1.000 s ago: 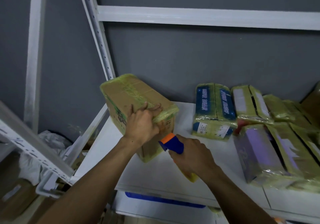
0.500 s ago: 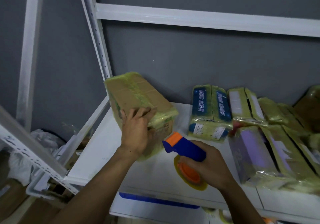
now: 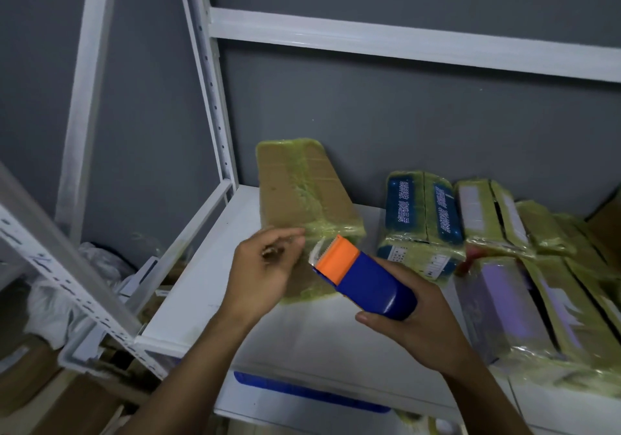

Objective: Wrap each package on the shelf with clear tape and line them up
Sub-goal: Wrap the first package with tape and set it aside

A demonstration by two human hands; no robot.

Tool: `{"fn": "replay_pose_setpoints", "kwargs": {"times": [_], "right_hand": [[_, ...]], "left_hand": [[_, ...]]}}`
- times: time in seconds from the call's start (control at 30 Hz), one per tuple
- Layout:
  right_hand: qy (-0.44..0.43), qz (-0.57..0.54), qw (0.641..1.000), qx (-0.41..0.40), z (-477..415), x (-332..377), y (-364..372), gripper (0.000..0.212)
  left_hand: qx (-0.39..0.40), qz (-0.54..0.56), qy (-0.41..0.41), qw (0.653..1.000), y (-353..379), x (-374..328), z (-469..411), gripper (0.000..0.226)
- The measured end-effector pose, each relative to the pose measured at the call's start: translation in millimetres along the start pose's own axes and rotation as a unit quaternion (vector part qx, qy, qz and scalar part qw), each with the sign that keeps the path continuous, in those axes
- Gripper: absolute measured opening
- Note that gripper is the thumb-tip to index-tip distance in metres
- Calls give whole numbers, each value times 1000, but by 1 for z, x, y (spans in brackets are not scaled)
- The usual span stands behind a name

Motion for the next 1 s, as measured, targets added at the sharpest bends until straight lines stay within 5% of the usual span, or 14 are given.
{"fn": "replay_pose_setpoints", "kwargs": {"times": [0.17,0.5,1.0], "right_hand": [[-39,12,999,18,-10,12,9,73],[-56,4,998,33,-17,20,20,82],[-59,170,976,126,-23,19,40,89]], "left_hand": [[135,101,-210,963,13,24,13,29],[85,36,-150,984,-9,17,3,12],[33,-5,-100,994,-24,16,-15,20]]}}
Point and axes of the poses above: each hand's wrist, its own z-axis away from the middle knuckle, its own y-axis out of the palm, x = y × z, the point moved 10 cm from there along -z, towards the middle knuckle, and after that the axes turned 14 degrees about -y, right-handed, at the moved point
